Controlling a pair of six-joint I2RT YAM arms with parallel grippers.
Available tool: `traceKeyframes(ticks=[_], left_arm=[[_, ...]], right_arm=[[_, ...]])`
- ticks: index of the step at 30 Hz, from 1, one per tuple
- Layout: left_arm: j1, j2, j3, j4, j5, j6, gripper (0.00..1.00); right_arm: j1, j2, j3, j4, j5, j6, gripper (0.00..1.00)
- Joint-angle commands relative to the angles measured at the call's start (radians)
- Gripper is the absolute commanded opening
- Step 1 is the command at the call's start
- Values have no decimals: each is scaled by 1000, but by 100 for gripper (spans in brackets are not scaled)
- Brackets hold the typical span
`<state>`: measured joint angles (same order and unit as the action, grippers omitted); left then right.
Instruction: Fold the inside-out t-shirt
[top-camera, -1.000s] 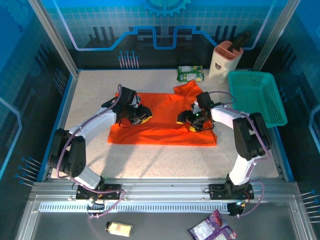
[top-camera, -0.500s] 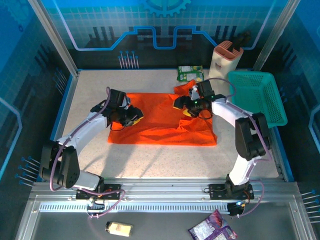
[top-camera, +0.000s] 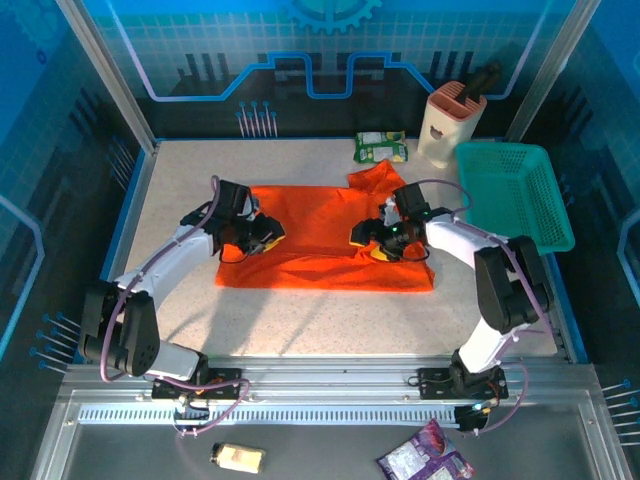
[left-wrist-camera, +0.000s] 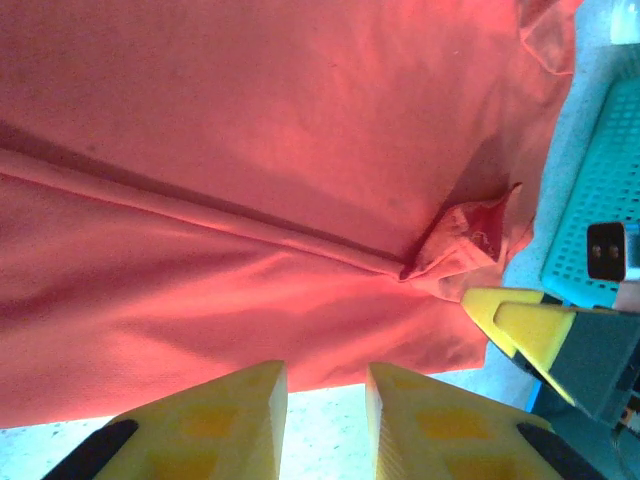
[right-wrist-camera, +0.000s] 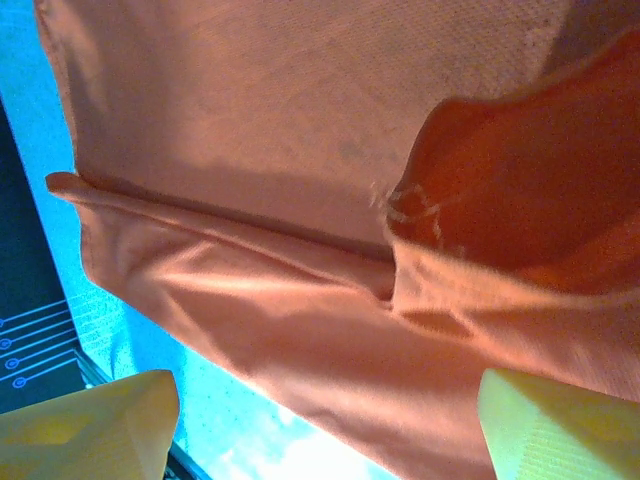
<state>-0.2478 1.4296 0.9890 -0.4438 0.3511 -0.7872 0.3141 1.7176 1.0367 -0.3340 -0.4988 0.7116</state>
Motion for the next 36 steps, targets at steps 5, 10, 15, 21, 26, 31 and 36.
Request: traceKeyframes(ticks=[5,10,15,21,26,31,36], left_arm=[[34,-15,-68,-9,-36,26,28],[75,-20,-125,5,-43,30,28],[114,-21,-134,-49,-96,64,28],[170,-31,-97,-145,-196,137,28],[226,-9,-84,-143,-181,185,28],[231,70,-41,-106,-146,206,28],[251,174,17,-82,-164,216,27]], right_arm=[[5,144,91,149,-84,54,79],[2,221,90,202,-107,75,78],[-1,208,94,122,-66,45,78],[10,109,117,66,-63,19,78],[28,74,99,80,-84,24,79],[29,134,89,136,-105,37,79],[27,201,84,187,-142,52,78]])
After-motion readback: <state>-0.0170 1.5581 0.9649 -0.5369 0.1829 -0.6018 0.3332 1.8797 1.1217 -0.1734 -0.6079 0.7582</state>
